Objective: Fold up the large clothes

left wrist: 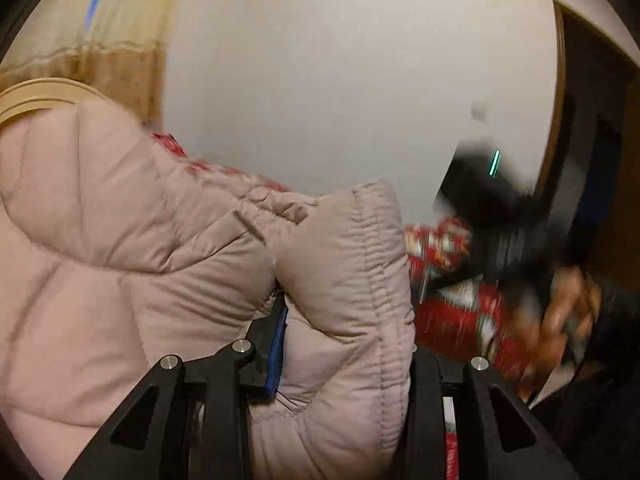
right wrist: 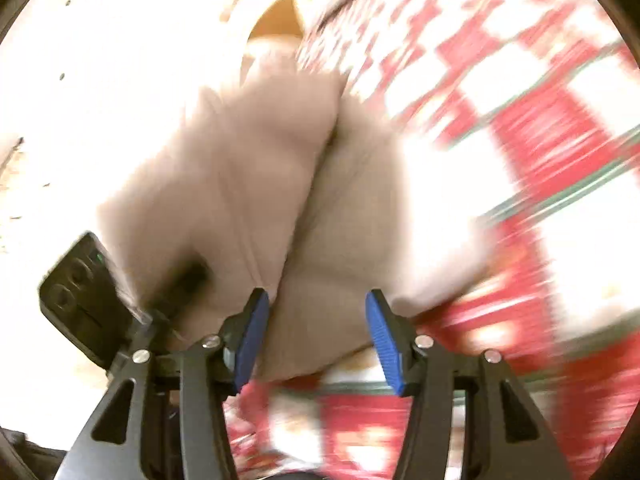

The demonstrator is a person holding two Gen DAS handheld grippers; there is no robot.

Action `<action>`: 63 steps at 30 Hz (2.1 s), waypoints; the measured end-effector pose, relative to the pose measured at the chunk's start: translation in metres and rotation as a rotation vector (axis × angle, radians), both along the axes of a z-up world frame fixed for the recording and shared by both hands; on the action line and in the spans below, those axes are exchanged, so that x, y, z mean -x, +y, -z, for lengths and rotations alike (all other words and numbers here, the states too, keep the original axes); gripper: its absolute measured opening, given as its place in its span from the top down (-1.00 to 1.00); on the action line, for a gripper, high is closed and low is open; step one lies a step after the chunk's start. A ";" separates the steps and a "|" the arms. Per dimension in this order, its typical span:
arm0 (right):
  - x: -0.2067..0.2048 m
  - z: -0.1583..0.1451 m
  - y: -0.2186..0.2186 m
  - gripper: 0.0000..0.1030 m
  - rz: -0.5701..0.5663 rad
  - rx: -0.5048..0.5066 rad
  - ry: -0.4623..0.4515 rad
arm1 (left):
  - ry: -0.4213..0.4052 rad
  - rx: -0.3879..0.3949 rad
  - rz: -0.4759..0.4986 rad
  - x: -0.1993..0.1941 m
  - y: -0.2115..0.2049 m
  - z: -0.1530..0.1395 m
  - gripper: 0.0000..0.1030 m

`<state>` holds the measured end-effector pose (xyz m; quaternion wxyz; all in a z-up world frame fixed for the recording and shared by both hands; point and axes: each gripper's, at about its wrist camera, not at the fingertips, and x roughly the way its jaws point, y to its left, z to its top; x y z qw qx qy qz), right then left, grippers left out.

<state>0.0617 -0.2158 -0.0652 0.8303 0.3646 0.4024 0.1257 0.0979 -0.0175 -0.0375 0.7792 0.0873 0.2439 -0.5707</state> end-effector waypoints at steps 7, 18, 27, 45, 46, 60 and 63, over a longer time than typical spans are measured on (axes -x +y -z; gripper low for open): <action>-0.005 -0.043 -0.050 -0.38 0.164 0.120 -0.149 | -0.007 -0.052 -0.009 0.002 -0.017 0.020 0.32; -0.128 -0.001 0.022 0.50 -0.231 0.389 -0.112 | -0.115 -0.104 -0.066 0.045 0.021 -0.021 0.29; -0.139 0.048 0.027 0.62 -0.255 0.354 -0.132 | -0.142 -0.136 -0.025 0.046 0.075 -0.046 0.25; -0.128 0.056 0.007 0.61 -0.216 0.330 -0.142 | 0.269 0.458 -0.674 -0.124 0.133 0.013 0.14; -0.128 0.057 0.007 0.61 -0.214 0.323 -0.141 | 0.232 0.405 -0.645 -0.123 0.109 0.014 0.14; -0.118 0.074 -0.063 0.53 -0.098 -0.013 -0.078 | -0.104 -0.227 -0.666 -0.114 -0.038 0.029 0.02; -0.087 0.039 -0.098 0.01 0.014 0.067 -0.120 | -0.124 -0.242 -0.674 -0.111 -0.038 0.035 0.02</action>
